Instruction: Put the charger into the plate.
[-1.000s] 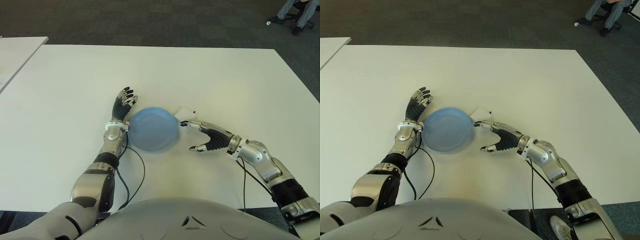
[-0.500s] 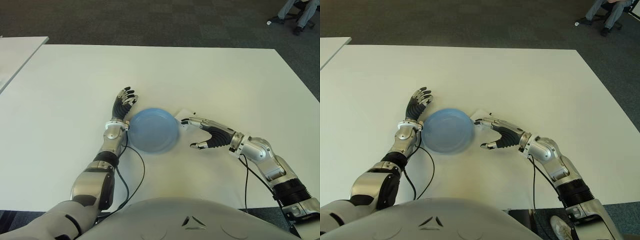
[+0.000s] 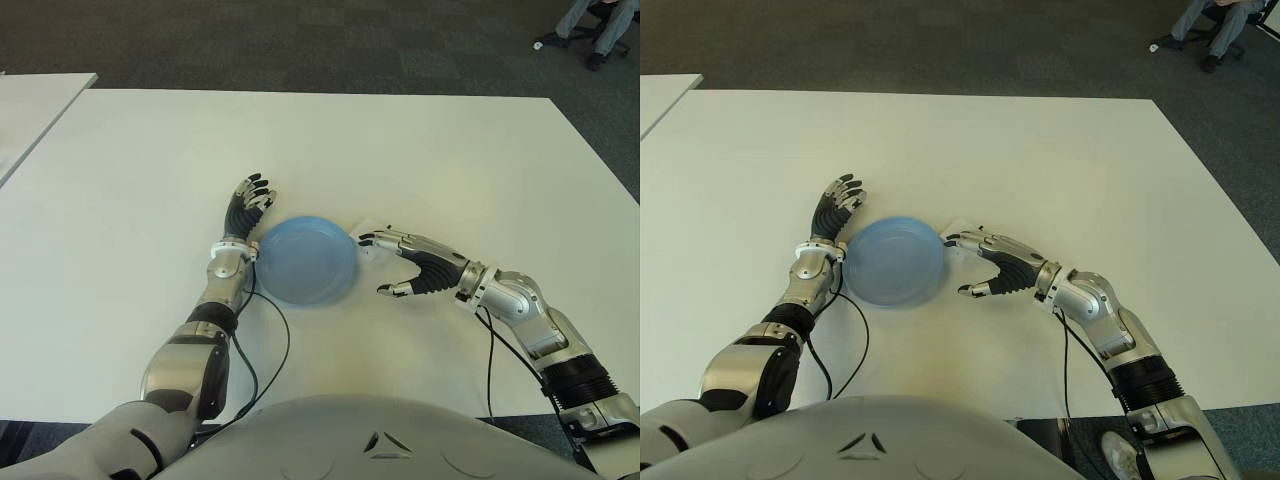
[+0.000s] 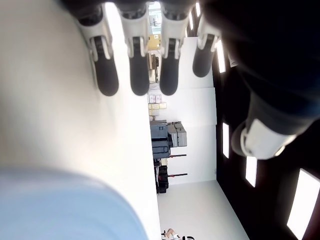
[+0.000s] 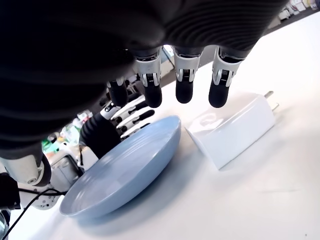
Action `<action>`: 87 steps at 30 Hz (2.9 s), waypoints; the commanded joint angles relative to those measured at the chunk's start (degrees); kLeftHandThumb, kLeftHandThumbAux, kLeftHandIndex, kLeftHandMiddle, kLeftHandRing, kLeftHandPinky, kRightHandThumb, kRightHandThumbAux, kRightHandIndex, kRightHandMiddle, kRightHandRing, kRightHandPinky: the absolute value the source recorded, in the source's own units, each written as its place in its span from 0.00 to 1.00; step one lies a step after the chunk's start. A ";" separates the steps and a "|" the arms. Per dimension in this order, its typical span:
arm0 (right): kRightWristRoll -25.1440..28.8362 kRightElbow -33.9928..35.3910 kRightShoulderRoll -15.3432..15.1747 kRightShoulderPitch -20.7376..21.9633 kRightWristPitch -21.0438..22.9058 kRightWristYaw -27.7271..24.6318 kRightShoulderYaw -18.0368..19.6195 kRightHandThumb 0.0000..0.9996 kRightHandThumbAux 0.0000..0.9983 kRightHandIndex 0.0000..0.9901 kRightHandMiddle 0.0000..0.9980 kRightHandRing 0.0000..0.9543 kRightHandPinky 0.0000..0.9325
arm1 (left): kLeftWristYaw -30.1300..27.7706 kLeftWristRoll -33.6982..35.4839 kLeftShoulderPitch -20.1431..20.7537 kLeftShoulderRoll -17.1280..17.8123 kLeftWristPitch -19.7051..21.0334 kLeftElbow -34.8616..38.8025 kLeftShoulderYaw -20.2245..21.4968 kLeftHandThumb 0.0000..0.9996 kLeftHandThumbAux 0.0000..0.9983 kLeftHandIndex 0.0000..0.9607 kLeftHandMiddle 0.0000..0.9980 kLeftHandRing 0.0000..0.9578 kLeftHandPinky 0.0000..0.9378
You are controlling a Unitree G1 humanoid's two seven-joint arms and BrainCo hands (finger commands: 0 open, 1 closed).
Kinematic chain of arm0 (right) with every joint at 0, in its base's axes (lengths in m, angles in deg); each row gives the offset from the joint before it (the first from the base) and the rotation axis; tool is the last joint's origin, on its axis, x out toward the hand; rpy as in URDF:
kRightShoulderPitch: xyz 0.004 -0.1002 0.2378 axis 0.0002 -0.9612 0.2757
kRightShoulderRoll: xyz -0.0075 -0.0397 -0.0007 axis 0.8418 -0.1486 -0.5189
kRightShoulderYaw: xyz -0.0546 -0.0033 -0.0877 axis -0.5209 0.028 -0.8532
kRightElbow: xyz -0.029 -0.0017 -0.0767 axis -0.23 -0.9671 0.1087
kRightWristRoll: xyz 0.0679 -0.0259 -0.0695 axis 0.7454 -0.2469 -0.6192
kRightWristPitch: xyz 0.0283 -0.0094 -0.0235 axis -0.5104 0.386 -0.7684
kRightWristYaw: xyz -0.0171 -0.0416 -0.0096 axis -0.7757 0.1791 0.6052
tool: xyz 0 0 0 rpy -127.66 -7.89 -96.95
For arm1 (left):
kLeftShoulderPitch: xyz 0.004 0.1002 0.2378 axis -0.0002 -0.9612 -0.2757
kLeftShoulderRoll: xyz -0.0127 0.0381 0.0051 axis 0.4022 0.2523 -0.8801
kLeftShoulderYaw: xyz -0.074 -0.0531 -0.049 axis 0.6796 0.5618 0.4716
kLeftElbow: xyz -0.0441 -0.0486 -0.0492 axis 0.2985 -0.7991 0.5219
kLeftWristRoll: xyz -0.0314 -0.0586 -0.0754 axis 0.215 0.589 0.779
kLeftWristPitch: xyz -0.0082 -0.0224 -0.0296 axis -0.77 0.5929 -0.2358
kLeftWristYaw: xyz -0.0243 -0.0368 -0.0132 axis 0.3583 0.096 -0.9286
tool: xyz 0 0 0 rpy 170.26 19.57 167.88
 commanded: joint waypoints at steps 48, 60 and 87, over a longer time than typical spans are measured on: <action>-32.79 -23.29 18.84 15.57 18.29 43.59 -3.94 0.38 0.25 0.00 0.00 0.00 0.00 | 0.49 -0.64 -3.90 -0.32 4.67 -4.00 -0.51 0.00 0.63 0.17 0.23 0.25 0.27; -32.91 -30.38 21.05 17.07 22.46 52.31 -6.27 0.37 0.25 0.00 0.00 0.00 0.00 | 1.33 -1.29 -4.15 -0.22 4.35 -3.86 -0.65 0.00 0.62 0.17 0.23 0.25 0.27; -32.56 -5.76 21.59 0.84 35.56 45.54 -6.04 0.29 0.25 0.00 0.00 0.00 0.00 | 0.21 -1.20 -4.00 0.26 4.02 -4.18 -0.51 0.00 0.62 0.17 0.23 0.24 0.27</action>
